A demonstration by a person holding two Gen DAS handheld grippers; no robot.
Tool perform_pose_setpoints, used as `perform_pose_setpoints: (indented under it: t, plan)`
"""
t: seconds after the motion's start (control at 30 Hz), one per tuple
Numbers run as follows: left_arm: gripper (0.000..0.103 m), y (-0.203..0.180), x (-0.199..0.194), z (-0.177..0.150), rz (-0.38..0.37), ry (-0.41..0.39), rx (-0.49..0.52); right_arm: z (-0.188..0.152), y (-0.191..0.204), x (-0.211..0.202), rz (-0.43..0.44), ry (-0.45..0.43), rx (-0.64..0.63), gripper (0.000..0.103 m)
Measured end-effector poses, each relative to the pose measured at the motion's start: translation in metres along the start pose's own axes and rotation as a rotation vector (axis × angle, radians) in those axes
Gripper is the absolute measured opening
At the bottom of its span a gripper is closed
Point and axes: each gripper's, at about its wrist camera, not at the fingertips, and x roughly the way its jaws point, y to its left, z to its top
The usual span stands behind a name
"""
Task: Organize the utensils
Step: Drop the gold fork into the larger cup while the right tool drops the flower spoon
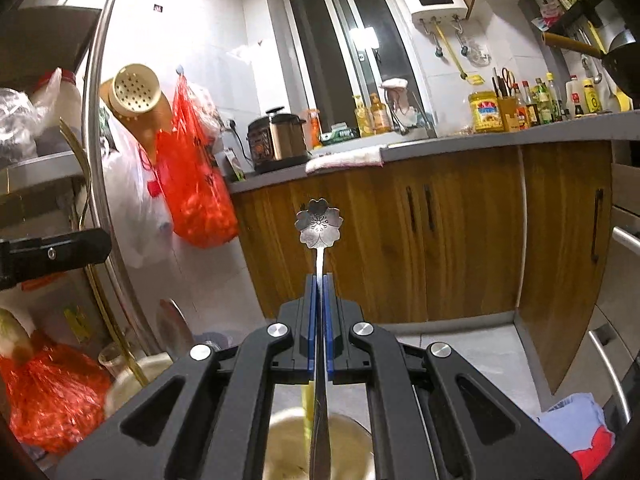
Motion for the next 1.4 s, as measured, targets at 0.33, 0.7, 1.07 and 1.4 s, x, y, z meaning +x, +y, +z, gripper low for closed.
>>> perform_pose_setpoints:
  t: [0.33,0.7,1.07,1.4]
  plan:
    - [0.006,0.011,0.009,-0.034,-0.019,0.103,-0.014,-0.020,-0.019,-0.021,0.021,0.089,-0.003,0.003]
    - [0.006,0.010,0.017,-0.046,-0.021,0.161,0.003,-0.029,-0.023,-0.039,0.060,0.137,0.003,0.002]
    - [0.006,0.013,0.025,-0.047,0.003,0.179,-0.001,-0.026,-0.022,-0.034,0.054,0.156,0.009,0.002]
    - [0.007,0.013,0.028,-0.046,0.023,0.177,0.007,-0.026,-0.025,-0.026,0.048,0.192,0.041,0.002]
